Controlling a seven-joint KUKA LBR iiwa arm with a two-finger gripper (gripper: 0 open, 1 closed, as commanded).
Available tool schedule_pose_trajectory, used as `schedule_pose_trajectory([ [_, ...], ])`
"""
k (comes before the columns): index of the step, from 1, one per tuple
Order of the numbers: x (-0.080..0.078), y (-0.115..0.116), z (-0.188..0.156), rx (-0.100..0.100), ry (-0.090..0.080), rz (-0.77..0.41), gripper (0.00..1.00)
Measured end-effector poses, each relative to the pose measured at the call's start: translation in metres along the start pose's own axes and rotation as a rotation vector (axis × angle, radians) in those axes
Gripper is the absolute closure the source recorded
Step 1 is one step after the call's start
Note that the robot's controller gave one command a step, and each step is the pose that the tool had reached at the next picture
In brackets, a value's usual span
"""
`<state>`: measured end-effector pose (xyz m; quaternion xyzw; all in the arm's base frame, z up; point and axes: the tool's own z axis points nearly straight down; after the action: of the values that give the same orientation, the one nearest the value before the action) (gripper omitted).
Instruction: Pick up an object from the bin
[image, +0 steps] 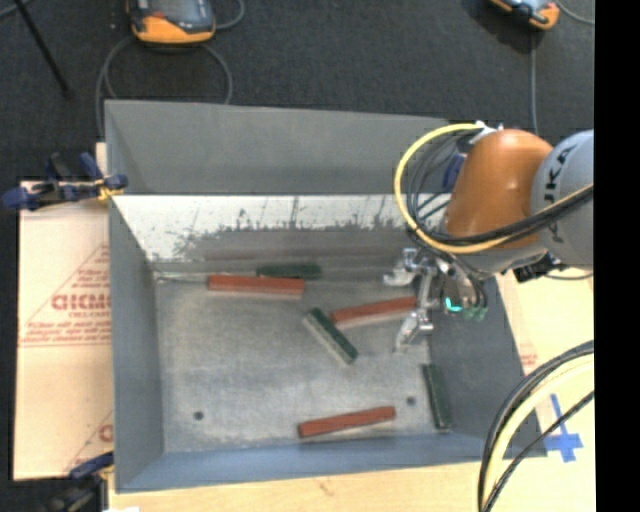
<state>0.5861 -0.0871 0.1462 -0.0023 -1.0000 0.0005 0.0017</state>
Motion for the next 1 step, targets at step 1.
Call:
schedule_pose_trajectory([
  [1,-0.0018,0.0001,-0.0048,0.001,-0.008,-0.002,0.00],
])
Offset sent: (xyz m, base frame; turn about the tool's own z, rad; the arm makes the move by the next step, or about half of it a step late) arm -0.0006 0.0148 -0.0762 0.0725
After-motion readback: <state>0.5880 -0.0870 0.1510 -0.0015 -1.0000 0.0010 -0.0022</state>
